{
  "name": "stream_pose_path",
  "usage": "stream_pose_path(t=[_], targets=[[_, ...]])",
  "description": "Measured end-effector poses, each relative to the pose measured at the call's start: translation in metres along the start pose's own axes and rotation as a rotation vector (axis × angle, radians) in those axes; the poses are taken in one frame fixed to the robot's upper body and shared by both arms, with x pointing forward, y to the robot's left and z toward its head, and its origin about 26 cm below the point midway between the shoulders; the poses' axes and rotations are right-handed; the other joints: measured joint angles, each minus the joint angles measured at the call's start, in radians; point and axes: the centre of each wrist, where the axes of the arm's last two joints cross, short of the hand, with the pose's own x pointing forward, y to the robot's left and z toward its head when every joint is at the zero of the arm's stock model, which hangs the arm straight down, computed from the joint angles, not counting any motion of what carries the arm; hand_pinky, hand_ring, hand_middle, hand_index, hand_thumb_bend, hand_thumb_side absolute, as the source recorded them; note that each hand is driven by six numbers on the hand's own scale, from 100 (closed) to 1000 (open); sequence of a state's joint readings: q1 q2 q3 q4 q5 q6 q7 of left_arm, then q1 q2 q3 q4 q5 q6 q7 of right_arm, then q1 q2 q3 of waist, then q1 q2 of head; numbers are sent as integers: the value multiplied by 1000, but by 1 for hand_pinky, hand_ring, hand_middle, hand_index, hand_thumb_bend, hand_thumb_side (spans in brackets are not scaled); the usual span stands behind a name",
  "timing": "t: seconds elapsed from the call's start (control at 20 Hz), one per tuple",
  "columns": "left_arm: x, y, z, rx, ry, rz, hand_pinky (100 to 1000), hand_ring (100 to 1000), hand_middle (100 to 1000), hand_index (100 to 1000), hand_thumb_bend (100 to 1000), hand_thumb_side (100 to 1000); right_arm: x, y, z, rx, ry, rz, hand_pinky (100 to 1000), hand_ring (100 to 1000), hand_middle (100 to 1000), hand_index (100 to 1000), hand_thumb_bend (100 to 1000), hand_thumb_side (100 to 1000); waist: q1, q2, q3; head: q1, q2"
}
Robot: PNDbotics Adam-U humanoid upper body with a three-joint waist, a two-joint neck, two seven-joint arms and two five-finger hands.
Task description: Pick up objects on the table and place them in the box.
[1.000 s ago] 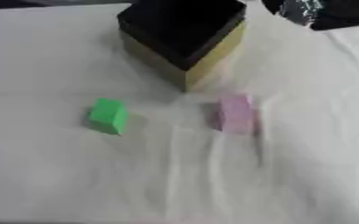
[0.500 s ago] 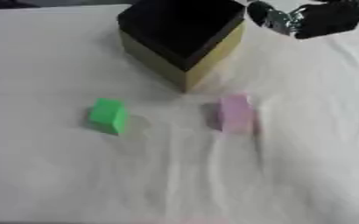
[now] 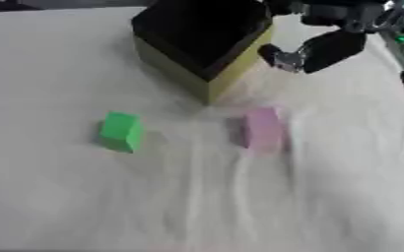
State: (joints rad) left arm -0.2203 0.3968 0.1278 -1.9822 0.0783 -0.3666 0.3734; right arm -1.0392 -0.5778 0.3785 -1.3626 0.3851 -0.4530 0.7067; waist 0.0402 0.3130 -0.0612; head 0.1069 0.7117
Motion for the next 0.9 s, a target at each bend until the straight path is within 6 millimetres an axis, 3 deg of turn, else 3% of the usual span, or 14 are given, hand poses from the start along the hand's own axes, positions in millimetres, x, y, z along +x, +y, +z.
stream_pose_path(t=[0.45,0.9], targets=[[0,0,0,-2,2,-1,723,731,709,750,135,967,-3,4,-4,44,31,21,888,928,780,900,223,631,-2,0,0,2,1],[0,0,0,-3,2,-1,724,730,709,749,131,962,-7,11,-3,58,51,61,888,941,795,904,253,622,-3,0,-6,5,1]])
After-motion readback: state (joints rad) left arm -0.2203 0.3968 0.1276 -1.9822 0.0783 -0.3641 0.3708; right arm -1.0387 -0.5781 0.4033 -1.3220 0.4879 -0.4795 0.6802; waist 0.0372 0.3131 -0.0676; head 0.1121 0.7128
